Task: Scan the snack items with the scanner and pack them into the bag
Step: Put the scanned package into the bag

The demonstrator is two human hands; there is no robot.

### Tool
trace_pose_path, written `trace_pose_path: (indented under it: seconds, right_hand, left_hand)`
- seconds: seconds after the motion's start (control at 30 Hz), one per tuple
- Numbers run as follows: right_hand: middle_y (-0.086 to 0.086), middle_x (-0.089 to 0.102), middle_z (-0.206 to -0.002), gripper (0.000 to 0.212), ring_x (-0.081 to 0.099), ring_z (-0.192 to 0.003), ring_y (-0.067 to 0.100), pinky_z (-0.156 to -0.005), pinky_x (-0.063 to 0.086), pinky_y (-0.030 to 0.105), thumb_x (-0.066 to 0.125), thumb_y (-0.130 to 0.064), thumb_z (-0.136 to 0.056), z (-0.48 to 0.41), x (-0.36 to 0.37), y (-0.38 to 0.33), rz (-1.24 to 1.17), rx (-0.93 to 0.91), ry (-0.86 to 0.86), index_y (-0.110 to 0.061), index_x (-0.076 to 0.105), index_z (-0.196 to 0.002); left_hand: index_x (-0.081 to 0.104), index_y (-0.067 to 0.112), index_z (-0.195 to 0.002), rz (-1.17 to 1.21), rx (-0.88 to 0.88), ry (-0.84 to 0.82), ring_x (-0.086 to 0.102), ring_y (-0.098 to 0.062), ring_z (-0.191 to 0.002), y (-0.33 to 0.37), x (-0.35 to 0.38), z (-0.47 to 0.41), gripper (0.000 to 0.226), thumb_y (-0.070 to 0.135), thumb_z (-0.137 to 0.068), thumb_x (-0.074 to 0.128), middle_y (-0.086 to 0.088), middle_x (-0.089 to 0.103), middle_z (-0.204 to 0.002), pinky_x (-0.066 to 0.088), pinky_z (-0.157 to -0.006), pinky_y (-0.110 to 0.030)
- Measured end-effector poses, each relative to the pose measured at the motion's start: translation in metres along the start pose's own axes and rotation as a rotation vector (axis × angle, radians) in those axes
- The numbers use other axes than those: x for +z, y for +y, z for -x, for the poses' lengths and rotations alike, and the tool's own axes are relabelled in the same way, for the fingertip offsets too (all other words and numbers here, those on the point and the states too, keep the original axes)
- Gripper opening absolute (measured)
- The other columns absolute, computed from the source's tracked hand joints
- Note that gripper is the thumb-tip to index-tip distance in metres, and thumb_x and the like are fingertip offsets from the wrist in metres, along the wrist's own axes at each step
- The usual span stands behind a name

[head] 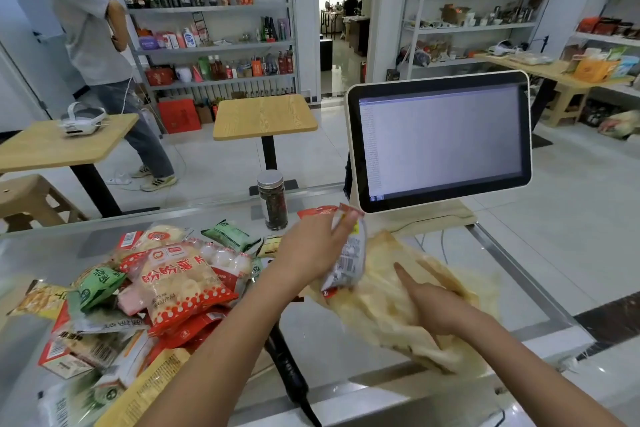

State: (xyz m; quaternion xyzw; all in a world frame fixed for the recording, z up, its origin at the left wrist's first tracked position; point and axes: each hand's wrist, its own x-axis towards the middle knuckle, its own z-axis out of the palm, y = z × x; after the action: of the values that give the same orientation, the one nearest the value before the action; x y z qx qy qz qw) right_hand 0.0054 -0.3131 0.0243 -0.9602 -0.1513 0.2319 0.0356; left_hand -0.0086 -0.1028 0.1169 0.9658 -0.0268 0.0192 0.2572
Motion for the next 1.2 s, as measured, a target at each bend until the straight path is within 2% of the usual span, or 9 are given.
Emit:
trace_pose_path:
  seconds: [0.1, 0.2, 0.3, 0.43, 0.57, 0.7, 0.9, 1.03, 1.2]
  right_hand:
    - [0.0, 0.068, -0.092, 0.018, 0.062, -0.084, 0.021, -0.074, 0.049, 0.03, 0.059, -0.03, -0.087, -0.003, -0.007, 0.002, -0.258, -0.043, 0.057, -0.024, 0.065, -0.103]
    - [-0.002, 0.055, -0.067, 0.031, 0.051, -0.06, 0.012, -0.055, 0.037, 0.02, 0.05, -0.02, -0.093, 0.0, -0.014, -0.007, -0.454, -0.051, 0.128, -0.014, 0.052, -0.063]
    - [0.002, 0.062, -0.085, 0.02, 0.059, -0.081, 0.016, -0.074, 0.048, 0.029, 0.047, -0.016, -0.097, -0.008, -0.016, -0.014, -0.57, -0.082, 0.188, -0.01, 0.061, -0.084]
    - [-0.006, 0.051, -0.071, 0.032, 0.045, -0.063, 0.004, -0.058, 0.041, 0.01, 0.047, -0.008, -0.099, -0.014, -0.022, -0.017, -0.781, -0.033, 0.141, -0.02, 0.049, -0.069]
    - [0.006, 0.06, -0.08, 0.031, 0.056, -0.073, 0.019, -0.064, 0.043, 0.027, 0.035, -0.021, -0.1, -0.018, -0.029, -0.006, -0.905, 0.109, 0.153, -0.01, 0.06, -0.086]
    - [0.008, 0.056, -0.088, 0.03, 0.053, -0.074, 0.02, -0.057, 0.041, 0.026, 0.038, -0.03, -0.099, -0.023, -0.036, 0.001, -0.91, 0.268, 0.067, -0.006, 0.052, -0.11]
    - [0.006, 0.053, -0.122, 0.06, 0.054, -0.101, 0.021, -0.079, 0.049, 0.032, 0.068, -0.036, -0.086, -0.031, -0.022, -0.011, -0.954, 0.099, 0.324, -0.021, 0.041, -0.137]
    - [0.001, 0.02, -0.156, 0.116, 0.024, -0.142, 0.025, -0.11, 0.033, 0.052, 0.073, -0.07, -0.06, -0.037, 0.01, -0.019, -0.452, -0.066, 0.295, -0.039, 0.006, -0.15]
    - [0.003, 0.008, -0.16, 0.11, 0.024, -0.142, 0.03, -0.102, 0.041, 0.053, 0.069, -0.064, -0.07, -0.052, 0.045, 0.003, -0.303, 0.112, 0.365, -0.04, -0.003, -0.15]
  left_hand:
    - [0.062, 0.023, -0.096, -0.175, 0.087, 0.298, 0.061, -0.024, -0.087, -0.002, -0.014, 0.004, 0.062, 0.063, -0.091, 0.015, -0.002, 0.064, -0.089, 0.05, -0.074, -0.034]
    - [0.063, 0.014, -0.118, -0.131, 0.497, 0.647, 0.049, -0.028, -0.109, -0.001, -0.013, 0.012, 0.052, 0.049, -0.097, 0.031, -0.011, 0.053, -0.122, 0.041, -0.085, -0.034]
    - [0.06, 0.011, -0.122, 0.071, 0.771, 0.442, 0.049, -0.02, -0.102, 0.005, 0.014, 0.024, 0.053, 0.048, -0.097, 0.031, -0.007, 0.051, -0.114, 0.042, -0.082, -0.027]
    - [0.063, 0.015, -0.101, 0.457, 0.281, -0.225, 0.063, -0.014, -0.087, -0.004, 0.051, 0.03, 0.073, 0.074, -0.086, 0.022, 0.001, 0.068, -0.095, 0.05, -0.084, -0.036]
    - [0.063, 0.014, -0.105, 0.581, -0.124, -0.488, 0.066, -0.015, -0.099, -0.051, 0.081, 0.02, 0.075, 0.074, -0.083, 0.023, -0.003, 0.071, -0.107, 0.049, -0.093, -0.03]
    - [0.062, 0.009, -0.099, 0.433, -0.28, -0.452, 0.065, -0.029, -0.099, -0.079, 0.099, 0.011, 0.111, 0.099, -0.052, 0.018, -0.013, 0.07, -0.103, 0.047, -0.095, -0.045]
    - [0.026, 0.025, -0.147, 0.871, -0.443, -0.388, 0.04, -0.023, -0.133, -0.045, 0.1, 0.003, 0.083, 0.075, -0.082, 0.028, 0.003, 0.04, -0.146, 0.033, -0.108, -0.037]
    - [0.027, 0.019, -0.145, 0.829, -0.461, -0.365, 0.037, -0.02, -0.133, -0.046, 0.117, 0.003, 0.059, 0.045, -0.096, 0.046, 0.0, 0.037, -0.145, 0.033, -0.098, -0.026]
    - [0.038, 0.009, -0.14, 0.664, -0.571, -0.502, 0.044, -0.027, -0.125, -0.045, 0.118, 0.003, 0.074, 0.065, -0.093, 0.026, -0.013, 0.046, -0.138, 0.036, -0.098, -0.033]
